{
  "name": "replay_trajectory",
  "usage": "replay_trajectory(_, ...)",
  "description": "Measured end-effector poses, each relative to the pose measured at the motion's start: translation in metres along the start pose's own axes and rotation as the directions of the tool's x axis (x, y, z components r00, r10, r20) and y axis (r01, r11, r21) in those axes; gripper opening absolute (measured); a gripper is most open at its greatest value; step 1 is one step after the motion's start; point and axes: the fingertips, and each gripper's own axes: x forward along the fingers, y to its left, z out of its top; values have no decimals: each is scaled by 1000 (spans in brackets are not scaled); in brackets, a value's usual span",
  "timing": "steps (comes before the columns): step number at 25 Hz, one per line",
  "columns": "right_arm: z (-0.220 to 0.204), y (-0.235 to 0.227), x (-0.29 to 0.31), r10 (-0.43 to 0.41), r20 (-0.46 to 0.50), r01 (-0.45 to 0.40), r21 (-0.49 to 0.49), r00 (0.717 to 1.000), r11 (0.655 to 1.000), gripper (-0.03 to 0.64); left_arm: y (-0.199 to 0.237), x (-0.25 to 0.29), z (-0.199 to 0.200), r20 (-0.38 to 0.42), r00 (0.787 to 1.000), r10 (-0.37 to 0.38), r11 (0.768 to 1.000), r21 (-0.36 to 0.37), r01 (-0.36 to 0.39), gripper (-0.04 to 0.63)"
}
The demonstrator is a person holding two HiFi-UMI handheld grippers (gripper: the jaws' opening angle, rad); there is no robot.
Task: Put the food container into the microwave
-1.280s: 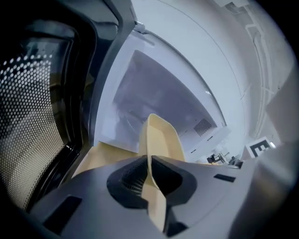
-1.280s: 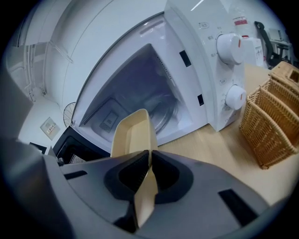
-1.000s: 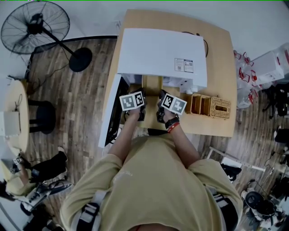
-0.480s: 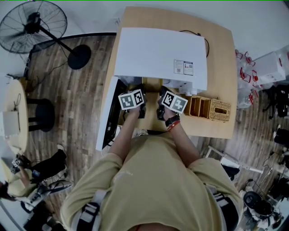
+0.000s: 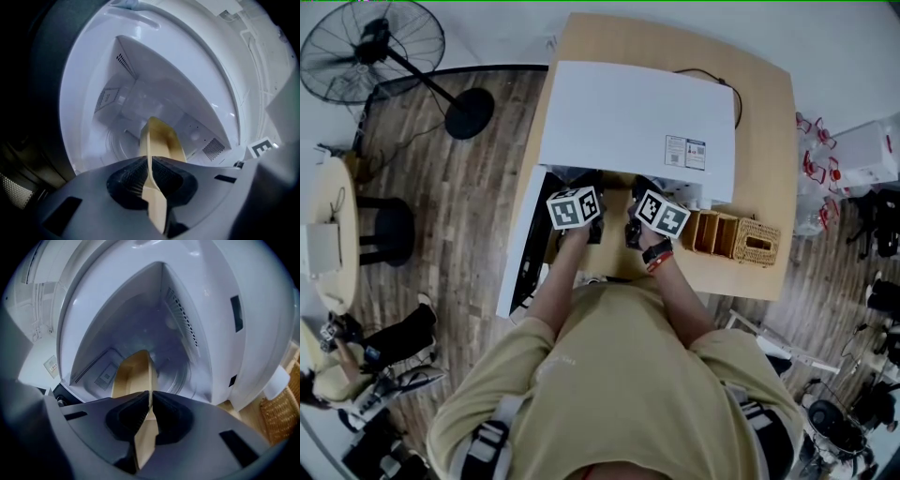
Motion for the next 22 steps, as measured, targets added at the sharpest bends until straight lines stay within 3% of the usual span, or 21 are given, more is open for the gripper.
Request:
replay_trajectory(13,11,-5,22,4,-6,-4,-2,1000,1000,44,6,23,9,-16,1000,23,998,59,-22,35)
replay_trajectory(22,13,-6,29,-4,1,4,-55,1000,998,50,5,34,13,-3,1000,20,995,100,-19,38)
